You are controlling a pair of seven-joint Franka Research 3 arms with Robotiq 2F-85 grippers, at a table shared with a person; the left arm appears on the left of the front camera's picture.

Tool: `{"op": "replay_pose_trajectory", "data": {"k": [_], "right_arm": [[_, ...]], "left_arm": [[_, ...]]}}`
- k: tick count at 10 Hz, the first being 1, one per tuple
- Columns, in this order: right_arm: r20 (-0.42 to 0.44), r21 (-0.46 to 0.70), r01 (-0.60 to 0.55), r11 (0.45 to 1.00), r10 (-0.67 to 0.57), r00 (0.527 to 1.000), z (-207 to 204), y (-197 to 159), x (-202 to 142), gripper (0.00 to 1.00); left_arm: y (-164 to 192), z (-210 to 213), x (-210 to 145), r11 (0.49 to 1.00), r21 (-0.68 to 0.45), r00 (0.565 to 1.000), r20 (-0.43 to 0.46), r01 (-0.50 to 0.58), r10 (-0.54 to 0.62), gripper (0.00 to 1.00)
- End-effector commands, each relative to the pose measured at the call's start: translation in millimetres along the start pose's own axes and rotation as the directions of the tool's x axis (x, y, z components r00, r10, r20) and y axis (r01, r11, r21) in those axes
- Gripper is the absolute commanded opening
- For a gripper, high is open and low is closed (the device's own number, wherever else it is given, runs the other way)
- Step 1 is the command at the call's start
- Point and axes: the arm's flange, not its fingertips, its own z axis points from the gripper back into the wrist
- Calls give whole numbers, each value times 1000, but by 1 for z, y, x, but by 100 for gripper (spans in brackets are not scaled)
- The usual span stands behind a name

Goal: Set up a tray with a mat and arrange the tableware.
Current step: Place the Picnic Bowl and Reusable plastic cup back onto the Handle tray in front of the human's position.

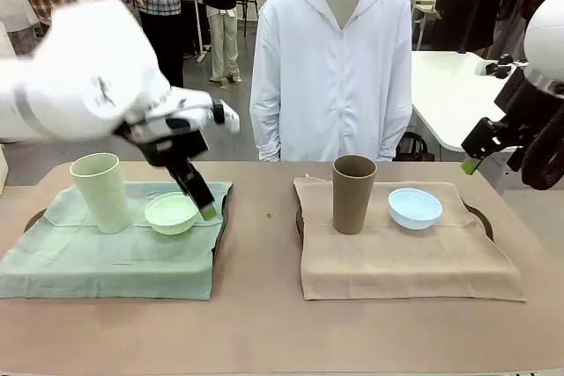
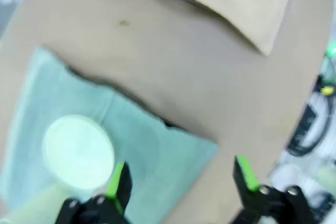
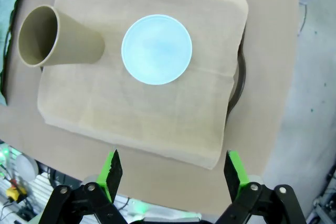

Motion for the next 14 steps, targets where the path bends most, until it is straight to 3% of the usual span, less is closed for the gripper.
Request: {"op": "replay_pose_trajectory", "data": {"k": [1, 4, 6, 14], "right_arm": [[-15, 4, 12, 1000, -12, 1000, -1, -3, -11, 100], [-54, -25, 30, 999, -31, 998, -3, -1, -7, 100], [-32, 0, 9, 1000, -9, 999, 1, -1, -6, 100], [-32, 0, 9, 1000, -9, 999, 1, -1, -6, 100]], "left_arm": [[-37, 69, 21, 993, -13, 991, -64, -117, 116, 100], [-35, 99, -2, 965, 39, 956, -133, -260, 263, 100], [-46, 107, 2, 977, 17, 970, -110, -214, 215, 100], [-46, 107, 2, 977, 17, 970, -110, -214, 215, 100]]}}
